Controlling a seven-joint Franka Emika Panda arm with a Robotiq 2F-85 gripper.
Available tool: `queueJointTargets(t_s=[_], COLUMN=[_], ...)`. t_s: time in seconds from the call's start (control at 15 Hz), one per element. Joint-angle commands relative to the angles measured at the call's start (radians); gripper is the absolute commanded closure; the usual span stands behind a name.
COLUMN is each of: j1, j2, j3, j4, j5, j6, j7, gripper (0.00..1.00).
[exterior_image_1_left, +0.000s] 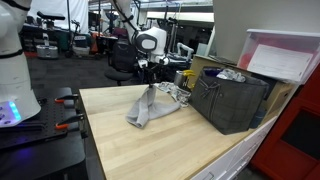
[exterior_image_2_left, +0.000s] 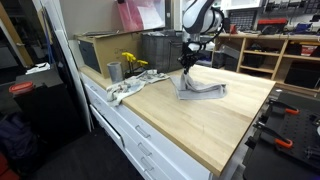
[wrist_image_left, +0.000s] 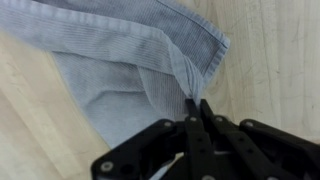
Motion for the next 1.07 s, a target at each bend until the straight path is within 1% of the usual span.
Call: queueJointTargets(t_s=[0.0,0.07,0.13,0.2,0.4,0.53,0.8,0.87,1.0], j1=[0.005,0.004,0.002,-0.005,-0.026,-0.057,-0.127,-0.146,-0.183], j2=[-0.015,-0.016,-0.018,-0.022,-0.041,-0.061,-0.055,-0.044,-0.009], j3=[0.002,0.006,0.01,0.015,0.009,-0.001,-0.064,-0.083,-0.116], j4=[-0.03,-0.03,-0.026,-0.019,-0.007,0.008,0.082,0.107,0.155], j5=[0.005,0.012,0.013,0.022,0.04,0.067,0.049,0.044,0.043], j6=[-0.005,-0.015,-0.031,-0.048,-0.086,-0.152,-0.262,-0.282,-0.31], j7=[0.04,0.046,0.043,0.035,0.03,0.022,0.002,0.0,0.01], gripper=[0.98,0.98,0.69,0.68,0.48,0.33,0.02,0.0,0.0])
